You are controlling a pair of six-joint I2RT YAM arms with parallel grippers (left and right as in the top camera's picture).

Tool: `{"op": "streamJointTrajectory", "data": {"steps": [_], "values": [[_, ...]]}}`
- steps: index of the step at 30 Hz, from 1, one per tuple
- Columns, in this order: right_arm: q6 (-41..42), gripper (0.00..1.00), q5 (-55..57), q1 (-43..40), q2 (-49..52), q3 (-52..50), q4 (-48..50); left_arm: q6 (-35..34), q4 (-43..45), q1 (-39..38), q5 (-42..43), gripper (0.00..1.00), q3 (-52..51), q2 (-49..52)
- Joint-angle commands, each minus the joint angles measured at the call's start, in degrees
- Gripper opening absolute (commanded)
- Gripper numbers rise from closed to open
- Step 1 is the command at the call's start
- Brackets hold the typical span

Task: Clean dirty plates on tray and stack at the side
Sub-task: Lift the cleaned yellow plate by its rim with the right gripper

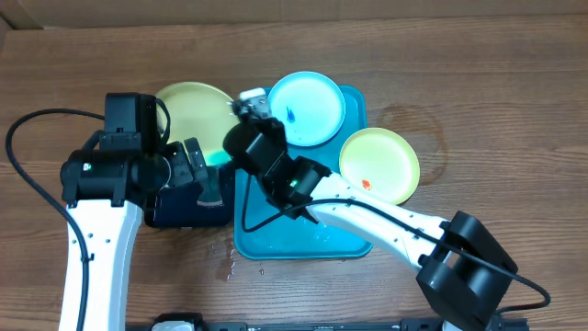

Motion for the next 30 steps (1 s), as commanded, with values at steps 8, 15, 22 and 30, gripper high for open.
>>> {"op": "streamJointTrajectory", "data": {"steps": [8, 15, 22, 30], "values": [[-27.8, 0.04, 8.55, 3.02, -0.24, 2.58, 16.33, -1.18, -0.15, 0.31, 0.52, 1.0, 0.04, 3.37], [-38.51, 0.04, 8.48, 3.08, -0.24, 2.58, 24.9, -1.18, -0.13, 0.28, 0.55, 1.0, 0.04, 4.57], [-50.62, 0.04, 8.46, 3.82, -0.24, 2.58, 33.42, -1.18, -0.15, 0.31, 0.52, 1.0, 0.04, 4.57], [-60.3, 0.04, 8.33, 4.85, -0.24, 2.58, 42.18, -1.18, -0.15, 0.31, 0.52, 1.0, 0.04, 4.57]]}}
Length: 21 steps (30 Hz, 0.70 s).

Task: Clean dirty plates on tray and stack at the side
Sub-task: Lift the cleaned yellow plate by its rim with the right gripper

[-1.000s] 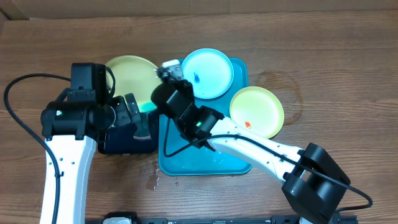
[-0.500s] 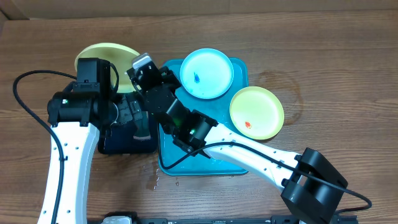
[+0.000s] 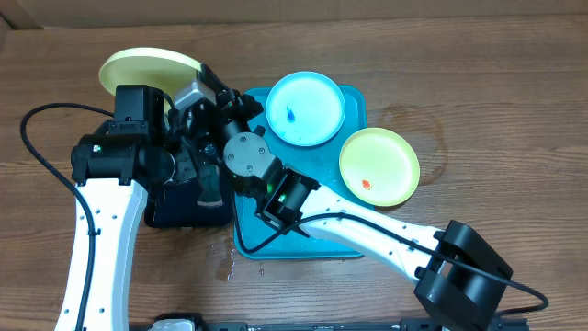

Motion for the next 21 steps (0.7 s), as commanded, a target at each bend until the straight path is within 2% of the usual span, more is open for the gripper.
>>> {"op": "streamJointTrajectory", "data": {"steps": [1, 5, 21], "values": [[-7.52, 0.04, 0.15, 0.9, -0.24, 1.73, 4.52, -1.18, -0.15, 0.28, 0.52, 1.0, 0.04, 0.42], [-11.34, 0.04, 0.15, 1.62, -0.24, 1.73, 7.65, -1.18, -0.15, 0.28, 0.52, 1.0, 0.04, 0.42], [-11.23, 0.04, 0.66, 2.84, -0.24, 1.73, 12.61, -1.18, -0.15, 0.31, 0.52, 1.0, 0.04, 0.42]]}}
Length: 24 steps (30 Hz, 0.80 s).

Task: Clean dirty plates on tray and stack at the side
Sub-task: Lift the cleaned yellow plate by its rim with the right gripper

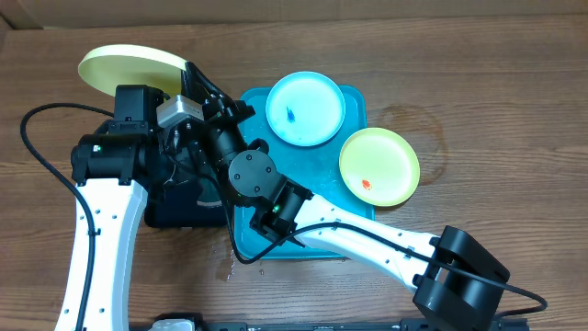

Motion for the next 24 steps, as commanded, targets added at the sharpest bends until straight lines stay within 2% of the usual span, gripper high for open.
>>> {"op": "streamJointTrajectory", "data": {"steps": [1, 13, 17, 22, 24], "values": [[-0.09, 0.04, 0.61, 0.17, -0.24, 1.73, 0.96, -1.18, -0.13, 0.31, 0.5, 1.0, 0.04, 0.42], [0.37, 0.04, 1.97, 0.17, -0.24, 1.73, -0.26, -1.18, -0.13, 0.31, 0.5, 1.0, 0.04, 0.42], [3.72, 0.04, 4.76, 0.15, -0.24, 1.73, -0.72, -1.18, -0.13, 0.31, 0.5, 1.0, 0.04, 0.42], [4.11, 0.04, 5.18, 0.0, -0.24, 1.7, -0.74, -1.18, -0.11, 0.28, 0.5, 1.0, 0.04, 0.42], [7.19, 0.04, 6.12, -0.04, -0.24, 1.7, -2.32, -1.18, -0.11, 0.31, 0.5, 1.0, 0.04, 0.42]]}}
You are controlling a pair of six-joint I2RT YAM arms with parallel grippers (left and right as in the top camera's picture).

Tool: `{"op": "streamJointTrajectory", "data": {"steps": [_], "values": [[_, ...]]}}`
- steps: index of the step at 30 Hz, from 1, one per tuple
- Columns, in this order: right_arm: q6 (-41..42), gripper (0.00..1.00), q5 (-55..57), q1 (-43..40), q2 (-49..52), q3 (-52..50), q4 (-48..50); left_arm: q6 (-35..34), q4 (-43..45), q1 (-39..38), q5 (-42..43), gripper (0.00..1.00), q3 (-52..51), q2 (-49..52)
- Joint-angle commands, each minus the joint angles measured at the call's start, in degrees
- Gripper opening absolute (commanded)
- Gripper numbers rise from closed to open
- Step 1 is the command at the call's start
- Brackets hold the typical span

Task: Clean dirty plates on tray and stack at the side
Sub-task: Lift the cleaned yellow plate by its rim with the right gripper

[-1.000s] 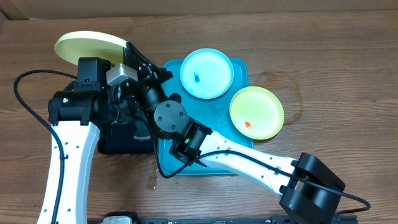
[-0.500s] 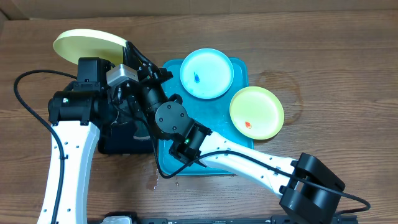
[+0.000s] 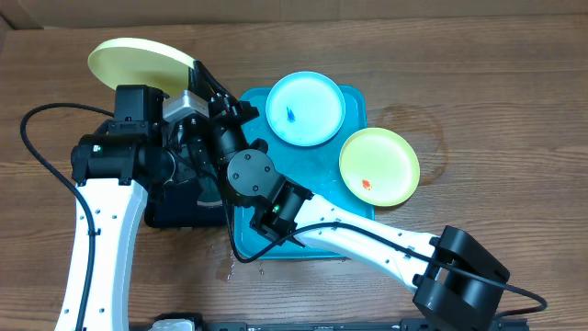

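My right gripper [image 3: 196,79] is shut on the rim of a pale yellow plate [image 3: 138,61], holding it tilted and raised over the table's far left. A blue plate [image 3: 305,108] with a dark smear lies on the teal tray [image 3: 322,175]. A yellow-green plate [image 3: 378,165] with an orange spot overlaps the tray's right edge. My left gripper [image 3: 208,184] is low beside the tray's left edge, mostly hidden under the right arm, so its jaws cannot be read.
A dark navy object [image 3: 179,210] lies under the left arm beside the tray. Water drops [image 3: 226,263] dot the wood near the tray's front left corner. The right arm crosses the tray diagonally.
The right gripper and the pale yellow plate have shifted slightly to the right and a little further back. The left arm and the other plates have not moved.
The pale yellow plate first lay flat left of the tray, with the right gripper at its right rim and the left gripper beside it. Later it was raised and tilted at the far left in the right gripper, then further left, now slightly back right.
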Motion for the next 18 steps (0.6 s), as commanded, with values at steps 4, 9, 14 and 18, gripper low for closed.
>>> {"op": "streamJointTrajectory", "data": {"steps": [4, 9, 14, 18], "values": [[20.13, 0.04, 2.73, -1.11, -0.24, 1.7, -14.62, -1.18, -0.13, 0.31, 0.5, 1.0, 0.04, 0.42], [53.57, 0.04, -5.03, -4.22, -0.2, 1.7, -41.62, -1.18, -0.13, 0.31, 0.5, 1.0, 0.04, 0.42], [64.92, 0.04, -12.46, -8.0, -0.22, 1.62, -49.37, -1.18, -0.13, 0.28, 0.5, 1.0, 0.04, 0.42], [64.98, 0.04, -16.68, -11.41, -2.45, 1.62, -50.36, -1.18, -0.13, 0.31, 0.5, 1.0, 0.04, 0.42]]}}
